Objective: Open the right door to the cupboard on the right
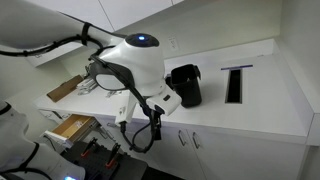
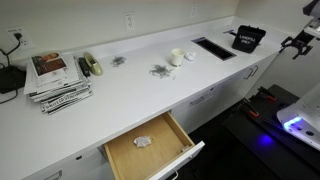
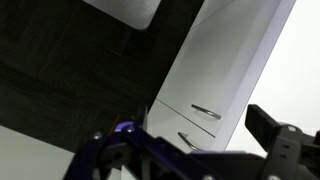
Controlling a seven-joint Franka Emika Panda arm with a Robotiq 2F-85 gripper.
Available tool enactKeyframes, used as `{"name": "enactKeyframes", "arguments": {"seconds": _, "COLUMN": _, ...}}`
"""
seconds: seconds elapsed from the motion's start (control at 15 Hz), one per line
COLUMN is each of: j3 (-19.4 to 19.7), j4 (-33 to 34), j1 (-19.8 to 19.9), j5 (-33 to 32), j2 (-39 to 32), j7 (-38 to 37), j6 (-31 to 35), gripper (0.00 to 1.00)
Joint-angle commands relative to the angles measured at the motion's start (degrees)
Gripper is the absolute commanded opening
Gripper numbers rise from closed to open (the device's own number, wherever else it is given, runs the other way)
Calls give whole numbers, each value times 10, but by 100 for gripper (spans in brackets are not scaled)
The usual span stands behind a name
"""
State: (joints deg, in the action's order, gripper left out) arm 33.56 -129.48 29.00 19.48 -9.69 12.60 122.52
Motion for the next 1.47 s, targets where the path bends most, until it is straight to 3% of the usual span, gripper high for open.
{"name": "enactKeyframes", "arguments": {"seconds": 0.0, "j3": -14, "j4": 3, "j1": 13, "j5": -4, "j2": -1, "j7": -8, "j6": -1, "gripper": 100}}
{"name": "enactKeyframes", "arguments": {"seconds": 0.27, "j3": -14, "j4": 13, "j1": 14, "j5": -1, "j2": -7, "j7": -17, "j6": -11, "gripper": 100}}
{"name": "enactKeyframes", "arguments": {"seconds": 0.53, "j3": -17, "j4": 64, "j1": 55, "j5": 86, "j2": -61, "j7": -22, "j6": -103, "gripper": 100}}
{"name": "enactKeyframes", "arguments": {"seconds": 0.87, "j3": -43, "j4": 143, "j1": 161, "j5": 197, "j2": -163, "j7": -20, "j6": -178, "gripper": 100}}
{"name": "enactKeyframes", "arguments": {"seconds": 1.2, "j3": -103, "j4": 218, "j1": 285, "j5": 291, "j2": -272, "j7": -41, "j6": -218, "gripper": 100}}
{"name": "enactKeyframes", "arguments": {"seconds": 1.4, "j3": -133, "j4": 244, "j1": 338, "j5": 340, "j2": -324, "j7": -66, "j6": -228, "gripper": 100}}
